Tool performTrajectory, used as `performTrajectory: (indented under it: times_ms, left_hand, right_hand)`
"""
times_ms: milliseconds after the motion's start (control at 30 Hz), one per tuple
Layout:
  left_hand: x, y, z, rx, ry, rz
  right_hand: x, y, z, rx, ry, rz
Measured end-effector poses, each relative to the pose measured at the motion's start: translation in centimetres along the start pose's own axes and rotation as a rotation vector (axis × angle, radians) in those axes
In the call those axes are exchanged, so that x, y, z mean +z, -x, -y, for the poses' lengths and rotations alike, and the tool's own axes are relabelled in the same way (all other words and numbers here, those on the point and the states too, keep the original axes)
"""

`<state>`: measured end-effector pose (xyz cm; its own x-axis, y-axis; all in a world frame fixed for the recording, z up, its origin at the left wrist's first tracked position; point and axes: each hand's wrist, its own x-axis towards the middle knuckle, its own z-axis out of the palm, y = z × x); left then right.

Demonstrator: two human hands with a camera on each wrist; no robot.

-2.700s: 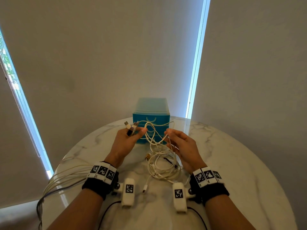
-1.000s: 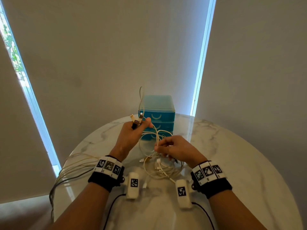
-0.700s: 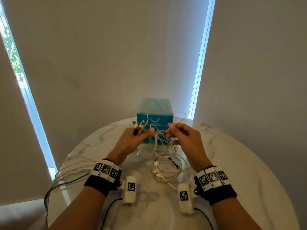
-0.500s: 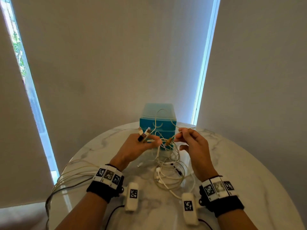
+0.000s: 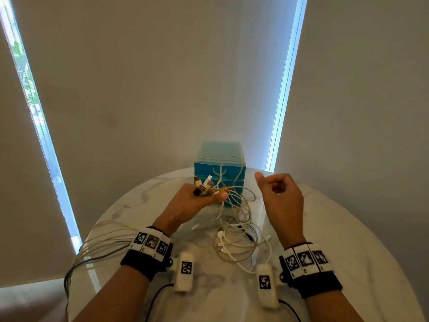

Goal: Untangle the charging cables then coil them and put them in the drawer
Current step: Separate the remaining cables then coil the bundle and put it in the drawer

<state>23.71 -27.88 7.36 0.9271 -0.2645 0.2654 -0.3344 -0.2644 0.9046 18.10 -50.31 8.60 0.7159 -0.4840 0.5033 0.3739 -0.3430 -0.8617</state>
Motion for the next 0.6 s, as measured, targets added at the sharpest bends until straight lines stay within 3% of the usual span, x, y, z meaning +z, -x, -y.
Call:
performTrajectory:
  times_ms: [67, 133, 200, 333, 433, 500, 600]
  left_hand:
    - [0.1, 0.1, 0.0, -0.012, -0.059, 0.078]
    - [0.3, 0.3, -0.2, 0.008, -0.067, 0.128]
    - [0.4, 0.4, -0.3, 0.035, -0.059, 0.149]
    - [0.1, 0.5, -0.4, 0.045, -0.045, 0.122]
    - [-0.1, 0.5, -0.8, 0.031, -0.02, 0.024]
    - [-0.3, 0.6, -1.0, 0.0, -0.035, -0.018]
    - [-0.5, 0.6, -0.8, -0.023, -0.042, -0.033]
  right_hand:
    - [-0.1, 0.0, 0.2, -0.215, 0.126, 0.118]
    - [0.4, 0.3, -0.2, -0.304, 0.26, 0.381]
    - [0.7, 0.7, -0.5, -0.26, 0.285, 0.561]
    - [0.3, 0.2, -1.1, -0.168, 0.253, 0.576]
    - [0.4, 0.5, -0.8, -0.068, 0.186, 0.751]
    - [0.6, 0.9, -0.1, -0.068, 0.16, 0.754]
    - [0.4, 0.4, 0.1, -0.08, 0.084, 0.444]
